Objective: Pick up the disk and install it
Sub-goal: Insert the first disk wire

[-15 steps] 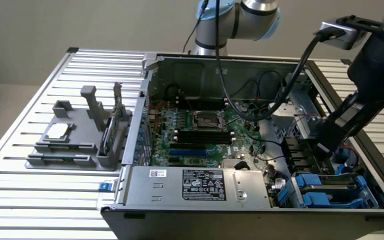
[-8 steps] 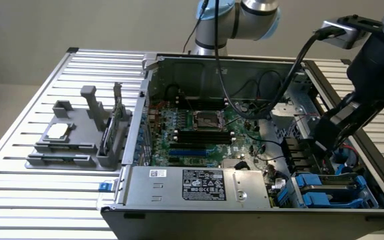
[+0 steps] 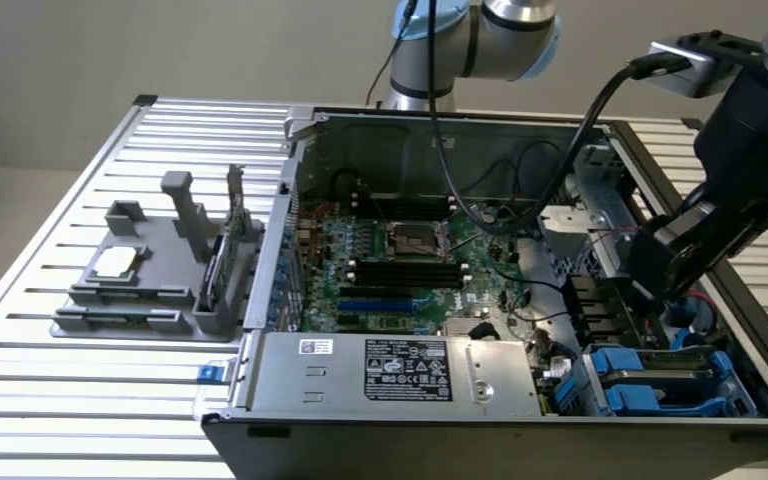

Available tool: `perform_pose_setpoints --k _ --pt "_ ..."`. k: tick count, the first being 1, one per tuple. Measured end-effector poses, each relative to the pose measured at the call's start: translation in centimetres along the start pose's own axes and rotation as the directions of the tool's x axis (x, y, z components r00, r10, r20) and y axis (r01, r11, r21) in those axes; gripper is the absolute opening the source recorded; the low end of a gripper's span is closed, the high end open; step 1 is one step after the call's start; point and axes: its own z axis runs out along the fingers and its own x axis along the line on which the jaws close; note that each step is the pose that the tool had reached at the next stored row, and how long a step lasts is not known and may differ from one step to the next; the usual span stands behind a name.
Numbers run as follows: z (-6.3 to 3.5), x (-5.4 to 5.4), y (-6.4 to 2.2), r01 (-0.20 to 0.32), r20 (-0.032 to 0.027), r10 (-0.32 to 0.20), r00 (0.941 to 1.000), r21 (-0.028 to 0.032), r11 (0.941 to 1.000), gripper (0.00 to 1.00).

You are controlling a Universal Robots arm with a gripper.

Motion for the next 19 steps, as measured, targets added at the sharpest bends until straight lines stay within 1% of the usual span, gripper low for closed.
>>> perform_pose_setpoints --k 5,8,10,14,17,19 --pt "0.08 -0.01 0.01 -0.051 0.0194 0.051 0.9985 0.0113 0.9986 0.41" --pt "0.13 -0.01 0.01 -0.084 0.0284 0.083 0.9961 0.0164 0.9963 0.41" --pt "0.17 -0.01 0.01 -0.108 0.0327 0.107 0.9937 0.0183 0.9940 0.41" --pt "0.25 -0.01 0.01 -0.159 0.0400 0.158 0.9867 0.0211 0.9871 0.41" --pt "0.32 -0.02 0.01 -0.196 0.0446 0.195 0.9798 0.0228 0.9803 0.41" --pt "0.37 -0.02 0.01 -0.223 0.0476 0.221 0.9740 0.0239 0.9746 0.41"
